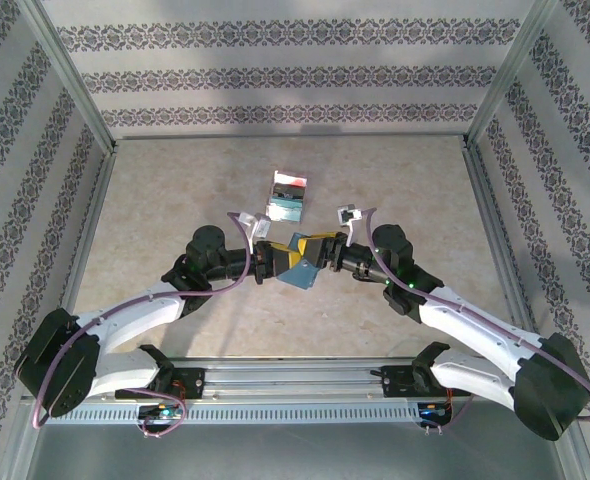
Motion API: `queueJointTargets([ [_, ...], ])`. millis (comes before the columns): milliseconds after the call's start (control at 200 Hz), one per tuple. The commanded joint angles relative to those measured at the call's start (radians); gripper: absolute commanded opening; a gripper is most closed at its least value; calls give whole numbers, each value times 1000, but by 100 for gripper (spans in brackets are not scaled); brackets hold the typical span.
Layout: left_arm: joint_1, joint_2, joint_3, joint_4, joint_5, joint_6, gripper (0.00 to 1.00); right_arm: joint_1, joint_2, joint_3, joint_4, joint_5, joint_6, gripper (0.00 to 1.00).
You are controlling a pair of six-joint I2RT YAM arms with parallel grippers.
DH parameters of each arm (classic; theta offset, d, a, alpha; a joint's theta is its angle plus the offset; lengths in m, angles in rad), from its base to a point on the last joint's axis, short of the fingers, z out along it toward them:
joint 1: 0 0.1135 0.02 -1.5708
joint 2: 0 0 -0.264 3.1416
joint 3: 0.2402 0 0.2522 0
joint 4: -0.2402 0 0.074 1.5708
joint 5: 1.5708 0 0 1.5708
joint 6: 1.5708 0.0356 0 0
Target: Take the credit cards out of the card holder
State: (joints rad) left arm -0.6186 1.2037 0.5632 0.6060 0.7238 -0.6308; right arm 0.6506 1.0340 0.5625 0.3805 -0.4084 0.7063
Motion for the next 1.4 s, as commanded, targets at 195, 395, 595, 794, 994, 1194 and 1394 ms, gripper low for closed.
queueJointTargets([
  [195, 11, 24, 11, 143, 36, -49, 25, 17, -27, 18, 35, 11, -32, 16],
  [395, 20, -43, -28, 11, 23, -1, 45, 9, -23, 47, 28, -17, -63, 7],
  [595, 52, -152, -66, -142, 2, 78, 53, -25, -12, 74, 45, -110, -51, 5],
  [794, 100, -176, -61, -181, 129, 97, 60, -70, 23, 122, 86, -336, -25, 4],
  [994, 106, -129, -30, -149, 268, 81, 60, -81, 53, 170, 72, -467, -45, 3],
  [1194, 106, -93, -37, -29, 310, 25, 53, -82, 91, 191, 79, -500, -50, 2],
  [1394, 106, -44, -32, 37, 325, -13, 38, -80, 112, 209, 84, -511, -45, 2],
])
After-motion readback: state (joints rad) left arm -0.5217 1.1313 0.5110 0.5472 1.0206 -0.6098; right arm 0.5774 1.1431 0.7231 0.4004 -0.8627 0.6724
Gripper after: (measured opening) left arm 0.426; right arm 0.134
